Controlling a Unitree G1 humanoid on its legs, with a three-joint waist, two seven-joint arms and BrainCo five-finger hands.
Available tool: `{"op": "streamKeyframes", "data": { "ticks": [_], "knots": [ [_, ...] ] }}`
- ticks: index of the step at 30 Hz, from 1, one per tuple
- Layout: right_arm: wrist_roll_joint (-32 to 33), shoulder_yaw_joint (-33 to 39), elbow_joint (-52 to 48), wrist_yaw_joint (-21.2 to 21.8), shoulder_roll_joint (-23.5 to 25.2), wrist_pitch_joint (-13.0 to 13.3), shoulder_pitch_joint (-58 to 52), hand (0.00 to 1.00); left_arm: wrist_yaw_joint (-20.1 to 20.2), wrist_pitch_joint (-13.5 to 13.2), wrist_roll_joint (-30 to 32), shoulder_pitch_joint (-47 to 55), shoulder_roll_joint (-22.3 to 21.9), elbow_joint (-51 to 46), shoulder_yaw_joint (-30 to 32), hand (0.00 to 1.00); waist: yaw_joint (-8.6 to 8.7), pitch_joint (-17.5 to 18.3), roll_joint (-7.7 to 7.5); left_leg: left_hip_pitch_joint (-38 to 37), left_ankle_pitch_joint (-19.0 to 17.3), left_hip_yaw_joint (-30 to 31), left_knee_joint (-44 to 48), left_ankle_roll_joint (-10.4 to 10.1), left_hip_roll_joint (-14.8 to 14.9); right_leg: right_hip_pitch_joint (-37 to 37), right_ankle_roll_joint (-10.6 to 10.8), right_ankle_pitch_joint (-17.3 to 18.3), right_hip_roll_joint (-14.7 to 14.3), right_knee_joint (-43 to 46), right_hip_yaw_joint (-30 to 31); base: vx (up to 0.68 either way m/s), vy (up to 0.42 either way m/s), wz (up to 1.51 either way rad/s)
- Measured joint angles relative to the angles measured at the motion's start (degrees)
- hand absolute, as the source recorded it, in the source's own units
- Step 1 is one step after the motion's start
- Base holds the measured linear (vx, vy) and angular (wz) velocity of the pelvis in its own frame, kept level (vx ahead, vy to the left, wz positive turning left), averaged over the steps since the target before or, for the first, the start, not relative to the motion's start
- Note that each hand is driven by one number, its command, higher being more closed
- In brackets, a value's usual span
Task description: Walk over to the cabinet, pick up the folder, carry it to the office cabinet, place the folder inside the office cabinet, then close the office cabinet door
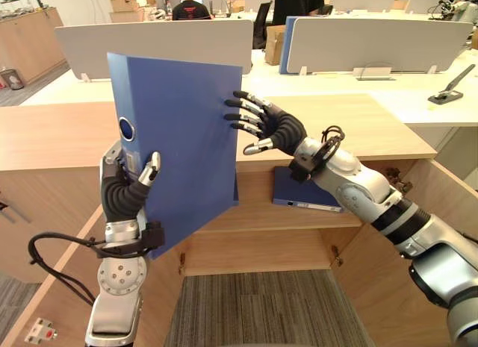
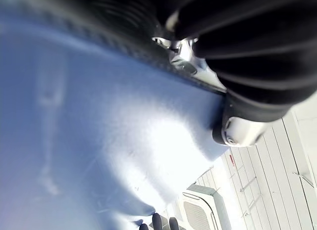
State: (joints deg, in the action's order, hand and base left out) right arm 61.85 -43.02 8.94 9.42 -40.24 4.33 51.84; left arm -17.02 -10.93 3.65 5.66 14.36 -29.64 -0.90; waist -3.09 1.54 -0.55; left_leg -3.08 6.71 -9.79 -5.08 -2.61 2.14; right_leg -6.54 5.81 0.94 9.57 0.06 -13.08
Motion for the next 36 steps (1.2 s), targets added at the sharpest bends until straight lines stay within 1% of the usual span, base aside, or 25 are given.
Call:
{"op": "streamKeyframes", "data": {
  "ticks": [2,4,9,10,13,14,17,19,22,28,36],
  "knots": [
    [0.01,-0.09,2.09,-0.82,0.94,-0.03,0.87,0.0,-0.14,0.33,-1.03,-0.07,0.45,0.0,-0.51,1.0,-0.21,-0.01,0.02,0.25,0.26,0.34,0.01,-0.05,0.01,0.25,-0.01,0.0,0.0,0.24,-0.24,0.0,0.002,0.08],
    [0.0,-0.72,4.08,-1.36,1.54,-0.03,1.67,0.0,-0.16,0.42,-1.52,-0.08,1.87,0.0,-2.05,1.0,-0.38,0.01,0.05,0.29,0.45,0.64,0.0,-0.07,0.01,0.25,-0.01,0.01,0.01,0.42,-0.4,-0.02,0.009,0.04],
    [-0.02,-1.16,5.27,-2.07,2.98,-0.31,1.9,0.0,-0.95,1.55,-1.26,-0.07,1.95,0.0,-2.18,1.0,-0.27,0.09,0.21,0.4,0.88,0.91,-0.02,-0.03,0.06,0.58,-0.07,0.05,0.04,1.01,-0.51,-0.04,0.011,0.02],
    [-0.02,-1.09,5.23,-2.05,2.97,-0.34,1.81,0.0,-1.09,1.63,-0.92,-0.06,1.96,0.0,-1.57,1.0,-0.01,0.18,0.34,0.68,1.09,0.95,-0.03,0.05,0.07,1.05,-0.16,0.1,0.08,1.16,-0.51,-0.05,0.014,0.02],
    [-0.06,-0.15,3.86,-1.67,2.95,-0.52,-0.07,0.0,-1.14,2.15,1.28,-0.06,2.16,0.0,0.62,1.0,0.06,0.3,0.47,0.94,1.35,1.03,-0.06,0.17,0.04,1.35,-0.28,0.15,0.13,1.27,-0.52,-0.05,0.014,0.02],
    [-0.1,1.44,2.91,-1.3,3.11,-0.75,-2.0,0.0,-0.97,2.15,2.04,-0.06,2.28,-0.01,1.31,1.0,0.01,0.35,0.47,0.93,1.41,1.06,-0.25,0.22,0.01,1.35,-0.32,0.17,0.17,1.33,-0.54,0.0,0.0,0.0],
    [-0.59,3.25,2.28,-0.74,3.34,-1.16,-5.31,0.0,-0.73,2.16,3.56,-0.08,2.25,-0.01,2.49,1.0,0.11,0.45,0.58,0.93,1.57,1.05,-0.28,0.29,-0.01,1.36,-0.4,0.15,0.2,1.32,-0.54,-0.02,0.005,0.0],
    [-2.8,3.68,2.3,-0.83,3.36,-2.01,-7.11,0.0,-0.74,2.16,4.0,-0.1,2.17,-0.02,3.82,1.0,0.12,0.49,0.63,0.93,1.67,1.02,-0.29,0.29,0.04,1.37,-0.46,0.09,0.16,1.28,-0.54,0.0,0.0,0.0],
    [-4.79,4.81,2.31,-0.89,3.68,-2.38,-9.03,0.0,-0.82,2.13,5.0,-0.62,1.75,-0.02,5.56,1.0,0.14,0.53,0.6,0.94,1.73,0.97,-0.29,0.27,0.12,1.37,-0.54,-0.01,0.09,1.17,-0.53,0.0,0.0,0.0],
    [-7.05,9.9,2.4,-1.61,5.66,-2.49,-9.99,0.0,-0.89,2.04,5.32,-1.07,1.57,-0.03,7.03,1.0,0.08,0.92,0.59,1.0,1.76,0.91,-0.29,0.26,0.19,1.31,-0.28,-0.42,-0.02,0.83,-0.52,0.0,0.0,0.0],
    [-8.98,10.26,2.4,-2.33,8.52,-2.44,-10.0,0.0,-1.71,1.98,5.27,-1.08,0.42,-0.07,8.18,1.0,0.07,1.38,0.53,1.02,1.8,0.76,-0.29,0.2,0.38,1.28,-0.47,-0.64,-0.18,0.54,-0.49,0.0,0.0,0.0]
  ]
}}
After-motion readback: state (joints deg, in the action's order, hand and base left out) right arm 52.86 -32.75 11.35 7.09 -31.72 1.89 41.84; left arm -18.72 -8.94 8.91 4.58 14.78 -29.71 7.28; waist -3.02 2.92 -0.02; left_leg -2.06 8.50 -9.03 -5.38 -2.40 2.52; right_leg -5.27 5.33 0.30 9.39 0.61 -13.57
